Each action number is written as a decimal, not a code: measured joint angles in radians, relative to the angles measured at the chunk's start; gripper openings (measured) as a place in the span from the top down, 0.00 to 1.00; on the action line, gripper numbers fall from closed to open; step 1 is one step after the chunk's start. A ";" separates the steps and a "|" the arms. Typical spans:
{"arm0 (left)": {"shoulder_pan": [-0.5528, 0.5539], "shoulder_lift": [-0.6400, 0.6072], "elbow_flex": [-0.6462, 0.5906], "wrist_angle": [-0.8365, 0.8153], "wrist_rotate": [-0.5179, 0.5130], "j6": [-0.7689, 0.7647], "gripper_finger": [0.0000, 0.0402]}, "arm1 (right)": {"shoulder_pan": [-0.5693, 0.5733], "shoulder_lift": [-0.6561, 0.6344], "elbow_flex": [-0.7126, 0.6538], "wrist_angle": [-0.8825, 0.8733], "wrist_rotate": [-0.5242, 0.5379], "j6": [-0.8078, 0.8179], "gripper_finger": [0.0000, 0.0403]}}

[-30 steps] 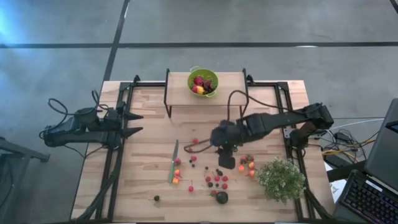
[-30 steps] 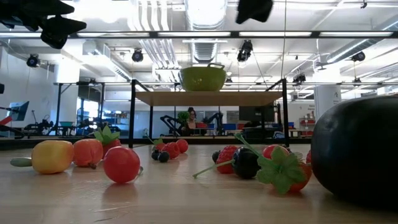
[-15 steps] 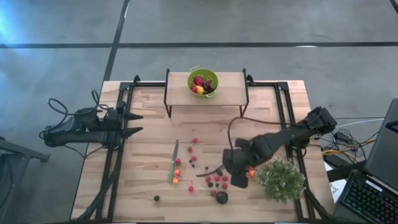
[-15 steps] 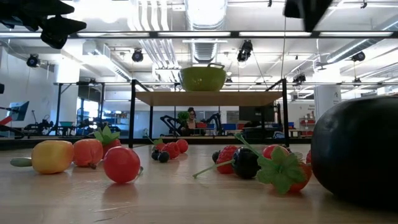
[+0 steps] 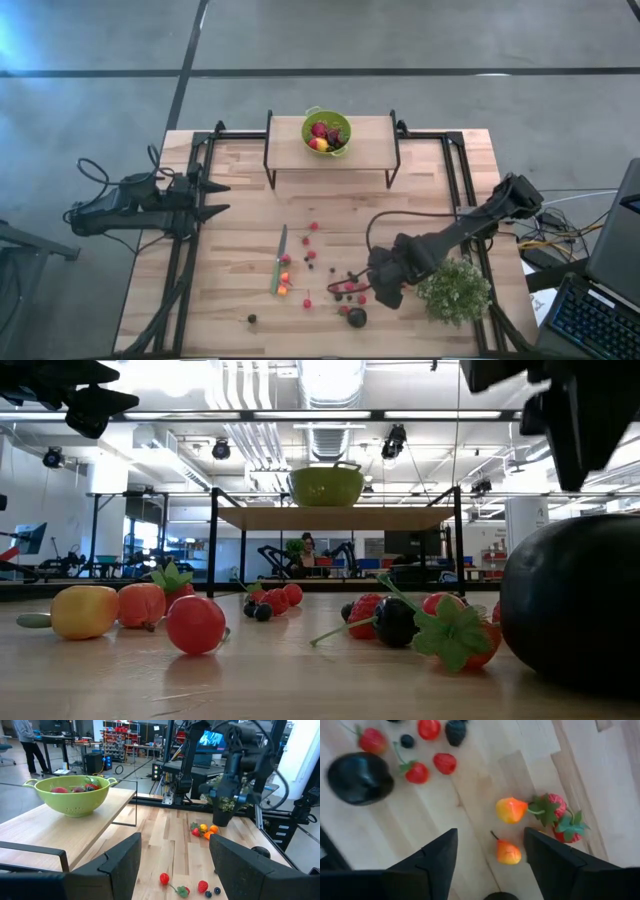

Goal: Pick & Place Fruit
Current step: Put the pear into the green colander on the shelf, then put the strawberry into the green colander on the shelf

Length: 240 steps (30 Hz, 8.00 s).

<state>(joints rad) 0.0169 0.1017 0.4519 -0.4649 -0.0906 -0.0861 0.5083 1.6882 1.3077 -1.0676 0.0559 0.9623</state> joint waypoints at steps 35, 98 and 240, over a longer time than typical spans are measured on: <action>0.000 0.000 0.000 0.000 0.000 0.000 0.40 | -0.014 0.000 -0.395 0.458 0.061 0.035 0.37; 0.000 0.000 0.000 0.000 0.000 0.000 0.40 | -0.166 -0.013 0.056 0.467 0.050 -0.514 0.68; 0.000 0.000 0.000 0.000 0.000 0.000 0.40 | -0.113 0.015 -0.014 -0.074 0.052 -0.932 0.49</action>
<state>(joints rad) 0.0170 0.1017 0.4521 -0.4648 -0.0906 -0.0860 0.3954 1.7031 1.2933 -1.1411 0.1081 0.0306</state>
